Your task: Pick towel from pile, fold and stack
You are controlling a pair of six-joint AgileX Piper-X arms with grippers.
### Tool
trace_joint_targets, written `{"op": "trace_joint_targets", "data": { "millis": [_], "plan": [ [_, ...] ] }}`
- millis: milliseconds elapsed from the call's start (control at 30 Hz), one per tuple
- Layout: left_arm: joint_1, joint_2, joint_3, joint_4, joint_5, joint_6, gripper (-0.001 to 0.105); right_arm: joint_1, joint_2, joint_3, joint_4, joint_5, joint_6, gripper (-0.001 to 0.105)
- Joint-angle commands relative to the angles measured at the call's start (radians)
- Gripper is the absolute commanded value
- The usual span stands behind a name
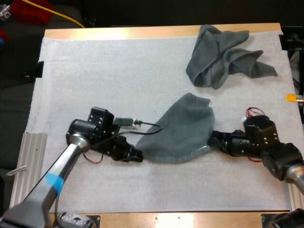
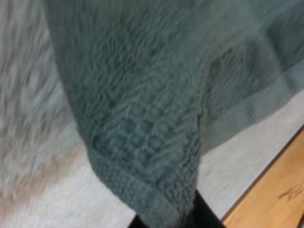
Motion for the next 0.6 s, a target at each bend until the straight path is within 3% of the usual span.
{"op": "trace_joint_targets", "data": {
  "millis": [0,267,433,567],
  "plan": [
    [-0.004,-0.028,-0.021,0.021,-0.009,0.009,0.000,0.001,-0.027,-0.026,0.020,0.000,-0.015,0.001],
    [-0.009,-0.170,-0.158,0.124,-0.009,0.010,0.000,0.006,-0.127,-0.185,0.147,0.009,-0.067,0.001],
    [-0.045,-0.244,-0.216,0.189,-0.018,0.010,0.000,0.097,-0.154,-0.293,0.296,0.102,-0.116,0.001],
    [-0.114,-0.293,-0.239,0.246,-0.129,0.007,0.000,0.192,-0.178,-0.354,0.370,0.200,-0.116,0.001]
  ]
}}
